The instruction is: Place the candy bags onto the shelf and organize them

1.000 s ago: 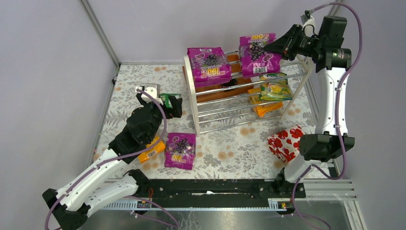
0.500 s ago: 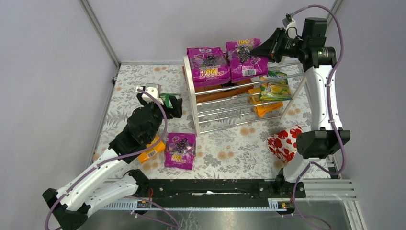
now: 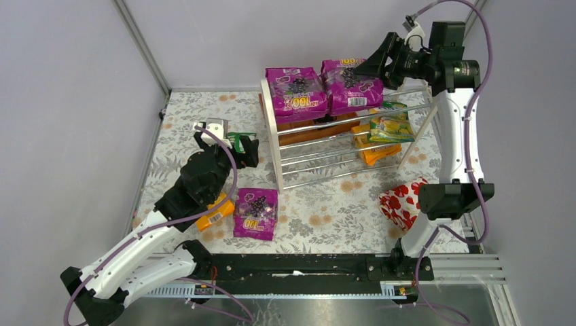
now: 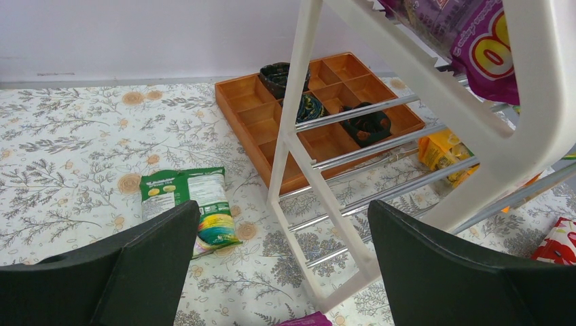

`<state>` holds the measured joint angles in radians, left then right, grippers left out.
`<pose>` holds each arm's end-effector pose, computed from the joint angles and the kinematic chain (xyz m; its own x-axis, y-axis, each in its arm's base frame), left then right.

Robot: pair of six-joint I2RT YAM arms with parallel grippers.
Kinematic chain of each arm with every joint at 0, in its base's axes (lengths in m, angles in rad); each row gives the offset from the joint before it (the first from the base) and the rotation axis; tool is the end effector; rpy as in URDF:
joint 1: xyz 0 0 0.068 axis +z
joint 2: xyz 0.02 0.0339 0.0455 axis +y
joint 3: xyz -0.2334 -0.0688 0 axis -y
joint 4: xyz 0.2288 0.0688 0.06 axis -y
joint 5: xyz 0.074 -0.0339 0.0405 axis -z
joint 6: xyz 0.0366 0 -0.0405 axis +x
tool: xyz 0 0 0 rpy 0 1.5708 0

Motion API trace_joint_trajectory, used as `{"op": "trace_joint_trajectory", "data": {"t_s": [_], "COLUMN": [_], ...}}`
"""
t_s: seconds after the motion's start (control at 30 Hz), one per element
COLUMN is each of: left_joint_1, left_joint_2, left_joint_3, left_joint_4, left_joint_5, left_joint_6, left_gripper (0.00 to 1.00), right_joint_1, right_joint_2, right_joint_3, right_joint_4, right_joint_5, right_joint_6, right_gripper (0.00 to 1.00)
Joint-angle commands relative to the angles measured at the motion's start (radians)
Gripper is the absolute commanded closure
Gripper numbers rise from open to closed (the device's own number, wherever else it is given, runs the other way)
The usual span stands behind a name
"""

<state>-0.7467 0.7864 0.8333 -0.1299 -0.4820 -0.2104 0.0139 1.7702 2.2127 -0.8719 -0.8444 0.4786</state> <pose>0.1487 -0.1145 0.3405 -0.1144 -0.1463 -0.9826 0.2443 0.9546 -0.1705 0.3363 0.0320 0.4535 -0.6868 0.2964 -0.6637 -0.4198 0.5838 0.6950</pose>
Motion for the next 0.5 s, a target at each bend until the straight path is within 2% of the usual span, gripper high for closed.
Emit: {"op": "trace_joint_trajectory", "data": {"t_s": [0.0,0.07,0.2,0.33,0.37,0.47], "left_joint_1": [0.005,0.004,0.005,0.004,0.005,0.005], "left_joint_2": [-0.012,-0.013,-0.016,-0.019,-0.02,-0.025], "left_joint_3": [0.024,0.025,0.026,0.03,0.03,0.03], "left_joint_4": [0.027,0.026,0.025,0.024,0.024,0.023], "left_joint_5": [-0.008,-0.01,-0.009,-0.009,-0.008,-0.007], "left_joint_6": [0.002,0.002,0.002,-0.003,-0.004,-0.006], "left_gripper": [0.01,0.01,0.01,0.01,0.01,0.01], "right_joint_1": [0.009,0.008,0.008,0.009,0.009,0.011], "right_joint_2": [-0.009,-0.023,-0.057,-0.107,-0.113,-0.129], "right_joint_3": [0.11,0.122,0.109,0.064,0.051,0.01], "right_joint_4": [-0.091,-0.108,-0.135,-0.11,-0.1,-0.05], "right_joint_5": [0.14,0.21,0.348,0.37,0.353,0.278], "right_joint_6": [-0.12,-0.141,-0.19,-0.212,-0.208,-0.176], "right_gripper": [0.21,0.15,0.11,0.1,0.11,0.26]}}
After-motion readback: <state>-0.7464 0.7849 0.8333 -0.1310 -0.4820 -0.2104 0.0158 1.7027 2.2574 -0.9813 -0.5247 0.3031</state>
